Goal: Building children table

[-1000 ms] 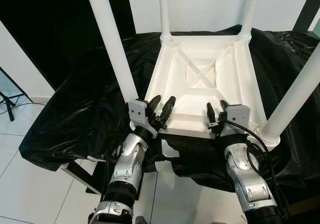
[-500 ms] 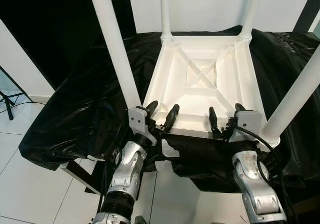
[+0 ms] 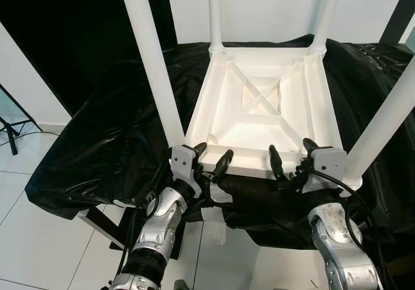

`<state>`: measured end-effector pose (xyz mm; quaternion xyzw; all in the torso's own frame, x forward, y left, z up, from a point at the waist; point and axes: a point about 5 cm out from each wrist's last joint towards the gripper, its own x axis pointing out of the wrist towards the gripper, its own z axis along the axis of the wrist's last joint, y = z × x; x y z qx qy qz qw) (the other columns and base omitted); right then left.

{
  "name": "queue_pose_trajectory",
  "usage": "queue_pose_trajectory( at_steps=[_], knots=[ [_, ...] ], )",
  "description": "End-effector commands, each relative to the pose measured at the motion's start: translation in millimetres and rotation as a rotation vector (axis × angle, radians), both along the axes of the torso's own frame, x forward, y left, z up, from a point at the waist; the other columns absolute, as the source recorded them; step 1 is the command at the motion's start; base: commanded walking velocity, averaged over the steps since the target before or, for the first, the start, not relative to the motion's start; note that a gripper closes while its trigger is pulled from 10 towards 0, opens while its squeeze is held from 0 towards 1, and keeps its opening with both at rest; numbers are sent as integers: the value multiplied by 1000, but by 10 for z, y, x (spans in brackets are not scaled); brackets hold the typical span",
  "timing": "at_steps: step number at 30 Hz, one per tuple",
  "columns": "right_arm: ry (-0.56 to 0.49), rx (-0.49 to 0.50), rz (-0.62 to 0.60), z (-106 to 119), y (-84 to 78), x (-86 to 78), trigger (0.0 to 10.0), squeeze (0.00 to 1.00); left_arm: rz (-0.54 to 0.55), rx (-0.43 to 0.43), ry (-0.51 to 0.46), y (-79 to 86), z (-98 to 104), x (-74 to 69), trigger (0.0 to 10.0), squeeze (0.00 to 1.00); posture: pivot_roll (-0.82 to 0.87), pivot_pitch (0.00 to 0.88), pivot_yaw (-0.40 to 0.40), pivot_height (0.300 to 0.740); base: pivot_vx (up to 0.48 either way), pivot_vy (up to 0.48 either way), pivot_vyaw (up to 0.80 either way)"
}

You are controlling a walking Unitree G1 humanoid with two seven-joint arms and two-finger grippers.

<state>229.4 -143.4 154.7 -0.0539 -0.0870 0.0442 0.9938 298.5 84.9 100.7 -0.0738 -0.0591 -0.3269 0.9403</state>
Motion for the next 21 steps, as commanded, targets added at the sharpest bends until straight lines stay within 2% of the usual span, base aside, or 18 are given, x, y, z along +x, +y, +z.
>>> queue_pose_trajectory(
  at_steps=[1,7,9,12,21],
  knots=[
    [13,5,-13,-6,-24,-16,10000,0,-280,25,-33,-91,-7,-98,10000,0,-163,23,63,740,0,0,0],
    [22,0,-33,-24,-64,0,10000,0,-268,-1,-58,-94,13,-137,10000,0,-161,22,62,740,0,0,0],
    [26,-2,-36,-25,-72,9,10000,0,-268,-3,-63,-104,-22,-206,10000,0,-153,22,59,740,0,0,0],
    [31,-2,-37,-23,-77,7,10000,0,-259,-10,-48,-105,-48,-234,10000,0,-146,24,55,740,0,0,0],
    [54,-4,-27,-45,-70,-19,10000,0,-66,-92,-9,96,-74,-239,10000,0,-130,31,54,740,0,0,0]
  ],
)
